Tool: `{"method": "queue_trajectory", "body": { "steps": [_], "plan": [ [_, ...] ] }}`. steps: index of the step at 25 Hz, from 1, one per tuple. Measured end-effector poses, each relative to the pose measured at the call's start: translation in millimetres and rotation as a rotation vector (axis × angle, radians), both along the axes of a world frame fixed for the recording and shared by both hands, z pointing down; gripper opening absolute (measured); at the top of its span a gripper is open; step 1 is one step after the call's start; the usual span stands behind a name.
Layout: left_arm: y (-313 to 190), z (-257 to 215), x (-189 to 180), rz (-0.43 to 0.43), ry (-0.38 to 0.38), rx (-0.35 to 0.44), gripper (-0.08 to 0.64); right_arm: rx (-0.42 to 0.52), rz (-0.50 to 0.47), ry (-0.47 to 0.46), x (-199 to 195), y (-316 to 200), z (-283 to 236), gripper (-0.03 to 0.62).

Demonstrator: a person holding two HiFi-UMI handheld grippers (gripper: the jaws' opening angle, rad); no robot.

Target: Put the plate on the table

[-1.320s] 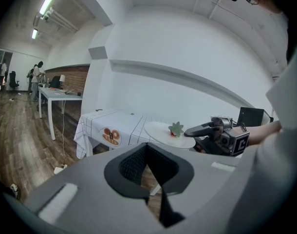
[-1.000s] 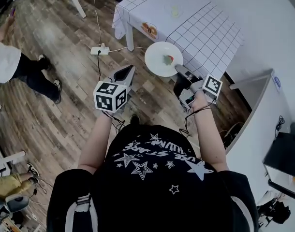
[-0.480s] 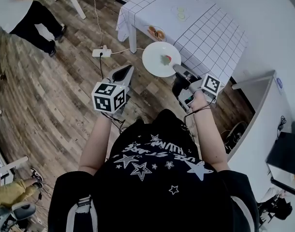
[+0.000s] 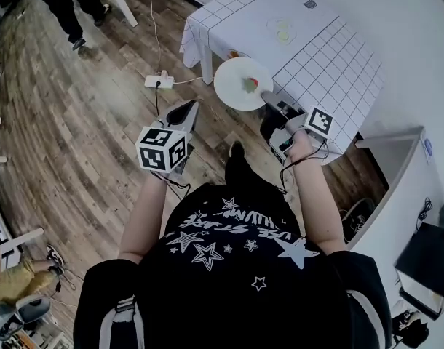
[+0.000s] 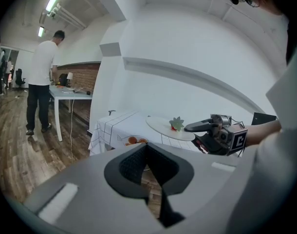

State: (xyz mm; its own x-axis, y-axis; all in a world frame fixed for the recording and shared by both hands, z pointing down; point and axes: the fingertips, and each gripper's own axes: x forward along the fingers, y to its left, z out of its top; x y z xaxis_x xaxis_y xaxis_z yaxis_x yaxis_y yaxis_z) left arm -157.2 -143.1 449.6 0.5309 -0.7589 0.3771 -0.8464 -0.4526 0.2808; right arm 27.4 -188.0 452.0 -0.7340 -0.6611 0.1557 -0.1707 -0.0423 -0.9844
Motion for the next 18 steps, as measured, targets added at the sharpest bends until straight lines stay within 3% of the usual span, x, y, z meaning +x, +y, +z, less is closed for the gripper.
{"method": "queue_trajectory", "body": {
  "steps": [4,9,18],
  "plan": [
    [-53.0,-10.9,7.9,-0.015,-0.008,0.012,0.009,0.009,-0.020,-0.011,5.7,-52.3,-7.4,0.025],
    [-80.0,11.1,20.5,0.003,-0.011,0.032,0.009,0.019,-0.019,-0.004,13.1,-79.8,17.4,0.025],
    [-141.1,9.7,51.5,-0.022,-0.067,-0.018,0.009,-0.009,-0.057,-0.027,43.1,-165.9,22.5,0.025]
  ]
}}
